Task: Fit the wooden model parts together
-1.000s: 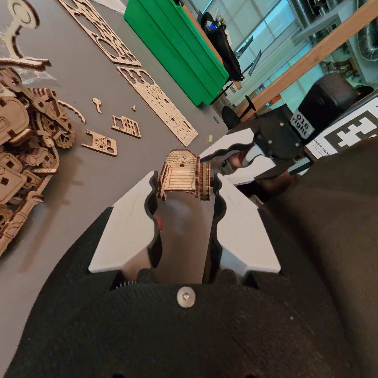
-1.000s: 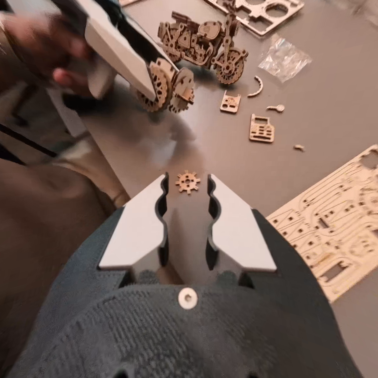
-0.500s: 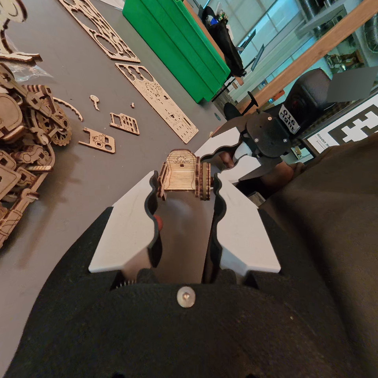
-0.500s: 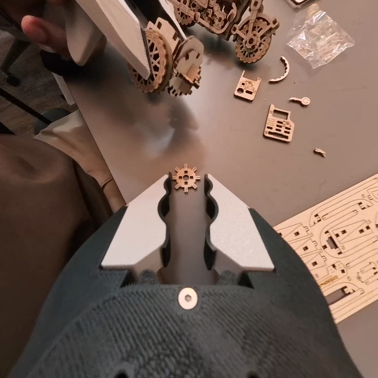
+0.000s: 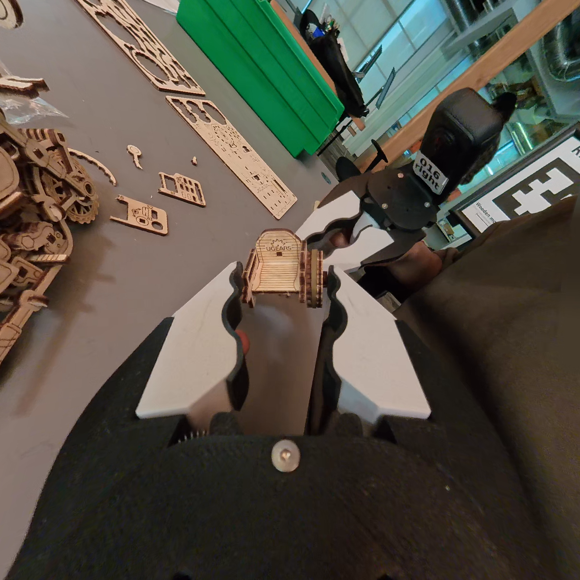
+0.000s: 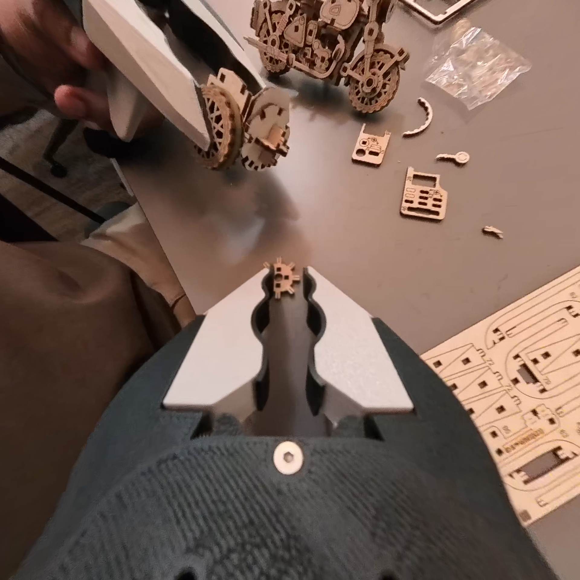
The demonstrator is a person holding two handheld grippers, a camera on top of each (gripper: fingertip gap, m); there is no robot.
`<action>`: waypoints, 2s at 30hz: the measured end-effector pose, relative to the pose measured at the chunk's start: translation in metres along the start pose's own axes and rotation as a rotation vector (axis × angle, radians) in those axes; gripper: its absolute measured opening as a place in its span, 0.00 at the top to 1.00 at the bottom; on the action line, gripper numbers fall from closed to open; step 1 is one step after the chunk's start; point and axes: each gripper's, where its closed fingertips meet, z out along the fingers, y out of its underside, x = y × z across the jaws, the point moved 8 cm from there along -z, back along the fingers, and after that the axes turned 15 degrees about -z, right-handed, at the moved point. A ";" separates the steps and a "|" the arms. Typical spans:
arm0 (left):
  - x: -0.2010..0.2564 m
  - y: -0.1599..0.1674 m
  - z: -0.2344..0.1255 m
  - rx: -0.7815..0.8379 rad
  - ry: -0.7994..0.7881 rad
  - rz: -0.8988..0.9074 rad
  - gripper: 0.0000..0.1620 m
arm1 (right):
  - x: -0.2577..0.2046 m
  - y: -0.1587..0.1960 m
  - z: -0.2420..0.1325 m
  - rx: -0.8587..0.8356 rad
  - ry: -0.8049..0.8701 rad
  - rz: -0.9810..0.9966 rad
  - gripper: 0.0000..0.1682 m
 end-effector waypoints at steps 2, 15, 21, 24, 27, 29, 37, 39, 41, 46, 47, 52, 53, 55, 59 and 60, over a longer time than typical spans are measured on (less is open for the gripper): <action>0.000 0.000 0.000 -0.002 -0.001 -0.004 0.68 | 0.000 0.000 -0.002 0.008 -0.003 0.014 0.86; -0.002 -0.001 0.001 -0.006 -0.008 -0.010 0.68 | -0.016 0.000 0.007 -0.081 0.110 0.049 0.75; -0.001 0.000 0.001 -0.003 -0.007 -0.006 0.68 | -0.016 0.002 0.007 -0.075 0.105 -0.024 0.79; -0.001 0.000 0.001 -0.003 -0.008 -0.006 0.68 | -0.013 0.004 0.006 -0.065 0.096 -0.022 0.84; -0.001 0.000 0.001 -0.006 -0.008 -0.004 0.68 | -0.012 0.003 0.007 -0.062 0.098 -0.025 0.84; -0.001 0.001 0.001 -0.007 -0.008 -0.002 0.68 | -0.012 0.003 0.008 -0.064 0.098 -0.041 0.84; -0.001 0.001 0.001 -0.011 -0.008 -0.004 0.68 | -0.011 0.004 0.006 -0.053 0.095 -0.038 0.79; -0.001 0.001 0.001 -0.014 -0.010 -0.005 0.68 | -0.010 0.003 0.007 -0.047 0.091 -0.033 0.79; -0.001 0.001 0.001 -0.014 -0.010 -0.005 0.68 | -0.009 0.004 0.008 -0.047 0.095 -0.035 0.80; -0.001 0.001 0.001 -0.012 -0.008 -0.006 0.68 | -0.009 0.003 0.009 -0.045 0.088 -0.057 0.83; -0.001 0.001 0.001 -0.012 -0.007 -0.005 0.68 | -0.009 0.003 0.009 -0.045 0.087 -0.062 0.83; 0.000 0.001 0.001 -0.010 -0.005 0.000 0.68 | -0.009 0.004 0.009 -0.040 0.067 -0.073 0.84; 0.000 0.001 0.000 -0.009 -0.002 0.003 0.68 | -0.009 0.004 0.009 -0.033 0.063 -0.067 0.84; 0.001 0.001 -0.001 -0.003 0.007 0.012 0.68 | -0.005 0.003 0.007 0.006 0.061 -0.033 0.84; 0.007 0.002 -0.001 0.015 0.049 0.045 0.68 | 0.007 -0.016 -0.016 0.306 -0.007 0.146 0.84; 0.011 0.002 0.000 0.015 0.076 0.053 0.68 | 0.010 -0.021 -0.023 0.405 -0.044 0.204 0.84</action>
